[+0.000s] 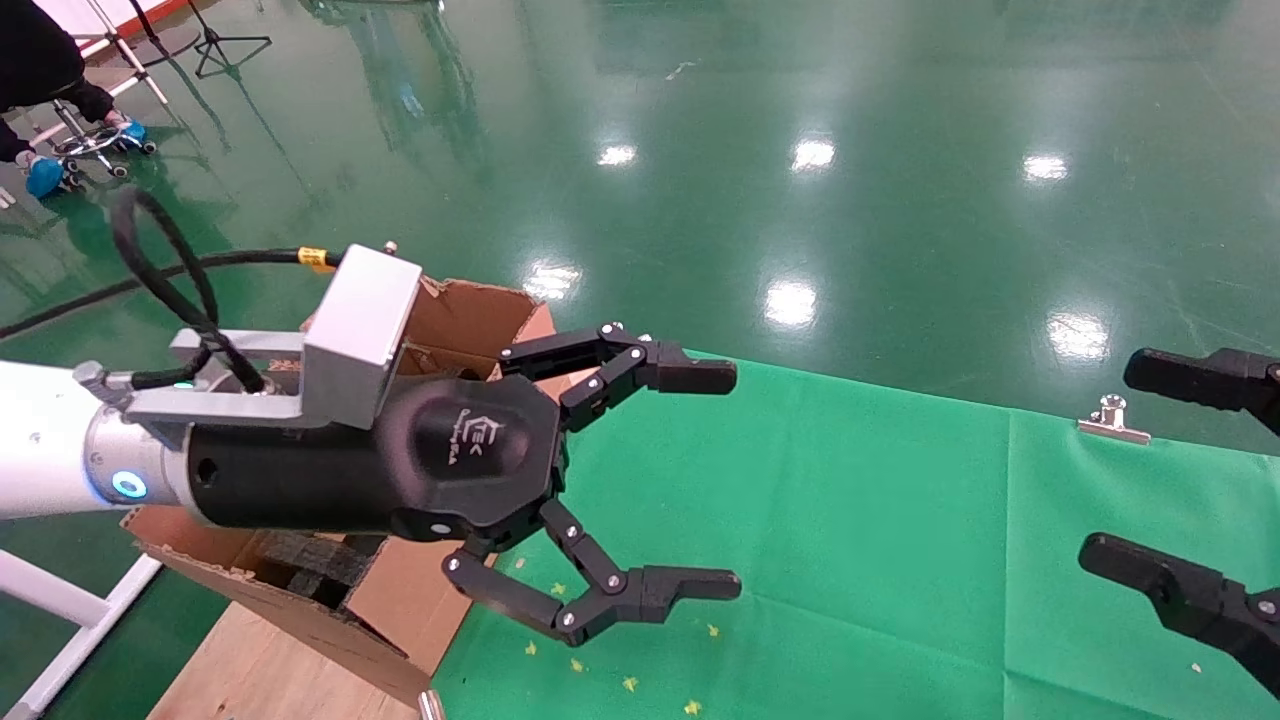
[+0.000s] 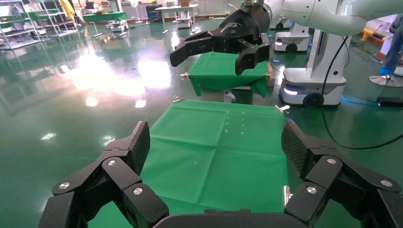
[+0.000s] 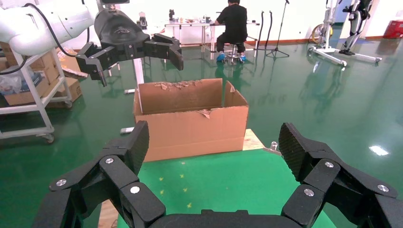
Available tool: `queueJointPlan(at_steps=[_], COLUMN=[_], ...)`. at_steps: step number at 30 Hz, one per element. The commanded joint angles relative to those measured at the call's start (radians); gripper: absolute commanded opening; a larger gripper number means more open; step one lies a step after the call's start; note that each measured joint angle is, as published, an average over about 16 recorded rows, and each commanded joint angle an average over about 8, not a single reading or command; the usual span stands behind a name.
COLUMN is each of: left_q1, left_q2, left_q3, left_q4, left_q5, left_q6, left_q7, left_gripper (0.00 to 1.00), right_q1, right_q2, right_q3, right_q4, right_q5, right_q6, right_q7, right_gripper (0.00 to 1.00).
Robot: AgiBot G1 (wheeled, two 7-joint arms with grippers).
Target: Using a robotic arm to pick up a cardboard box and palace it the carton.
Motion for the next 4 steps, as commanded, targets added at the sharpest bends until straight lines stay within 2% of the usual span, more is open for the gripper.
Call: queueJointPlan(at_steps=[1, 4], left_q1=[0.000, 0.000], left_q2=[0.000, 0.000], left_q3=[0.000, 0.000], left_q4=[0.000, 0.000], left_q5=[0.000, 0.000], left_q6=[0.000, 0.000], left_q7=[0.000, 0.000], left_gripper=[1.00, 1.00], right_q1=[0.000, 0.000], right_q2=[0.000, 0.000], right_q3=[0.000, 0.000], right_q4=[0.000, 0.000], right_q5=[0.000, 0.000], right_q6=[0.000, 0.000], right_q7=[0.000, 0.000], right_gripper=[1.00, 1.00])
